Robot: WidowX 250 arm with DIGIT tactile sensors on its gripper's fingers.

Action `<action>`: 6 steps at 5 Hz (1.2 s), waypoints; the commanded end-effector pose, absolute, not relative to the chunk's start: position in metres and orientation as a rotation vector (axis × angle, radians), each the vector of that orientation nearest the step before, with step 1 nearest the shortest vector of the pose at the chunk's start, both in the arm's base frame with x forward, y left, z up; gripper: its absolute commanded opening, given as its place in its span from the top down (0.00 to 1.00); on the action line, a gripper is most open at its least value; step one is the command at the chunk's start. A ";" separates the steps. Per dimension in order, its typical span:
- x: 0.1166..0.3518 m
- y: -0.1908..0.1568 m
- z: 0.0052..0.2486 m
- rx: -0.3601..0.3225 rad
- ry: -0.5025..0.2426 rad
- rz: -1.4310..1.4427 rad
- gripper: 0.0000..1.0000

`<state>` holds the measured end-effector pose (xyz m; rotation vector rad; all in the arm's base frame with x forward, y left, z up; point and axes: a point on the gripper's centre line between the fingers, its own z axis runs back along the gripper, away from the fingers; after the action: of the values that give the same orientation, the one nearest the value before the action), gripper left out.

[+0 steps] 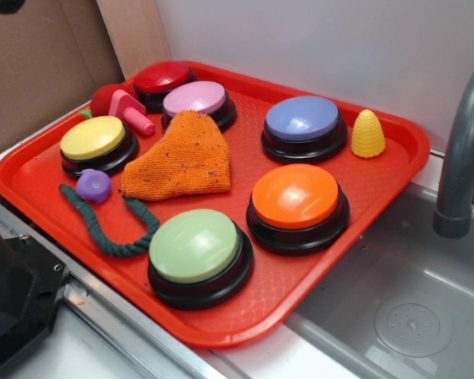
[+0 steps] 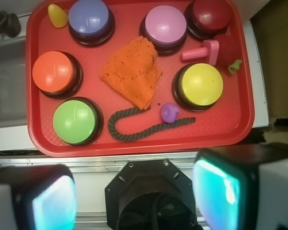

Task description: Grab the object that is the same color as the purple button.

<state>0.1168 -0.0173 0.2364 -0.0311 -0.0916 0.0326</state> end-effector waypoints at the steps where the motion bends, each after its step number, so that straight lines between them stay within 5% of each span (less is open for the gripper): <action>1: 0.117 -0.017 0.236 -0.031 -0.092 0.033 0.00; 3: 0.124 -0.004 0.195 -0.007 -0.170 0.117 0.00; 4: 0.134 0.012 0.156 -0.079 -0.240 0.128 0.00; 6: 0.141 0.039 0.093 0.043 -0.215 0.129 0.00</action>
<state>0.1352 0.0363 0.0886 0.0331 -0.1938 0.1349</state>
